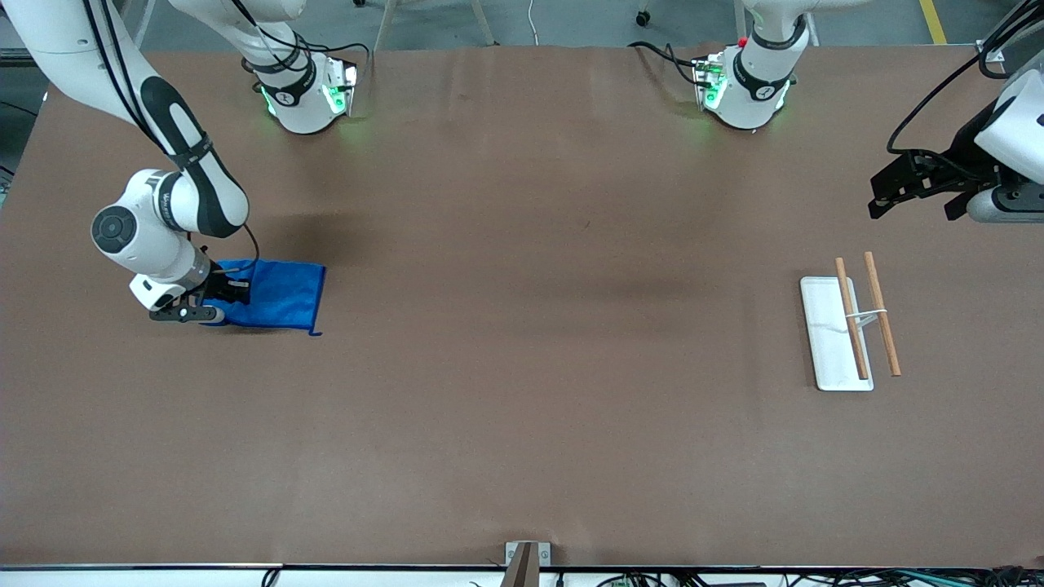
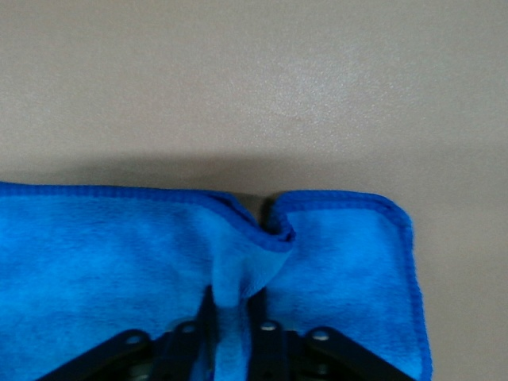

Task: Right arm passes towel to left arm to hang
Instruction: 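Lift the blue towel with the right gripper toward the table's middle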

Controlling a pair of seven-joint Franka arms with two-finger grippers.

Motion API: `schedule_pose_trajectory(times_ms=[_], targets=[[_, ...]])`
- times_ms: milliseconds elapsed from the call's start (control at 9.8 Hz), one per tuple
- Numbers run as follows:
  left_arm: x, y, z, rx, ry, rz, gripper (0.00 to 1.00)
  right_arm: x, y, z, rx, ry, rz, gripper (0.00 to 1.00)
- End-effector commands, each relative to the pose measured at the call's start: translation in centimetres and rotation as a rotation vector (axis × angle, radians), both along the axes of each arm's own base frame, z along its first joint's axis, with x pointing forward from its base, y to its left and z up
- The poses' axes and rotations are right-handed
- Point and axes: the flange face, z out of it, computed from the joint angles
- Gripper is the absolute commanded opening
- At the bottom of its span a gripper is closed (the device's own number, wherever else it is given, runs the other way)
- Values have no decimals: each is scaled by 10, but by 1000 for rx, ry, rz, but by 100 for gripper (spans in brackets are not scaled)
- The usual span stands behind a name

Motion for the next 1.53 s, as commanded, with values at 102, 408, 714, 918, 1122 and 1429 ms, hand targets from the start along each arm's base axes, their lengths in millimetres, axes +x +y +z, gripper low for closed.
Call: schedule_pose_trajectory(times_ms=[102, 408, 714, 918, 1122, 1429], targets=[[5, 0, -16, -12, 26, -11, 100, -1, 0, 11, 2, 22, 3, 1], [5, 1, -16, -12, 26, -11, 100, 54, 9, 101, 32, 111, -3, 1], [5, 1, -17, -11, 29, -11, 100, 102, 94, 202, 61, 170, -79, 1], [5, 1, -16, -25, 28, -11, 100, 104, 170, 234, 73, 172, -42, 1], [5, 1, -17, -25, 30, -11, 100, 94, 267, 262, 106, 131, -8, 1], [5, -3, -21, -44, 41, -13, 100, 67, 382, 299, 267, 86, -59, 1]])
